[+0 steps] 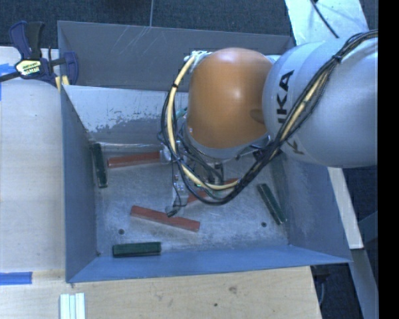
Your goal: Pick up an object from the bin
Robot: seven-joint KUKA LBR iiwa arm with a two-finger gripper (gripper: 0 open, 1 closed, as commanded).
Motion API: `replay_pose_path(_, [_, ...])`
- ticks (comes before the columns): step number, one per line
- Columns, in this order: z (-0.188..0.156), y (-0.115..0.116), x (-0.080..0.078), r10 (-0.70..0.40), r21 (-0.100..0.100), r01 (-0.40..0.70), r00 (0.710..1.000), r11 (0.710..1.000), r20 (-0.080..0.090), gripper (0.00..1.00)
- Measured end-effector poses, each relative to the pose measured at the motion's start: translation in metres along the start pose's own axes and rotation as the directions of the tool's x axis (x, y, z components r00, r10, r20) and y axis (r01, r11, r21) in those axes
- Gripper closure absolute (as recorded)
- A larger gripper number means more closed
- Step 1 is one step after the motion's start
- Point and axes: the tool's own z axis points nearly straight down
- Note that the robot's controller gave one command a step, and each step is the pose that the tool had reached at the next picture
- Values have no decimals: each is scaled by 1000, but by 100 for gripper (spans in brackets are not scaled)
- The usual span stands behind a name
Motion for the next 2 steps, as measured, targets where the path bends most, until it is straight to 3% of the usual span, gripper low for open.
replay_pose_path(1, [106, -31, 35, -153, 2, 153, 988, 988, -1, 0])
replay_pose_path(2, [128, 11, 35, -309, 1, 309, 951, 951, 4, 0])
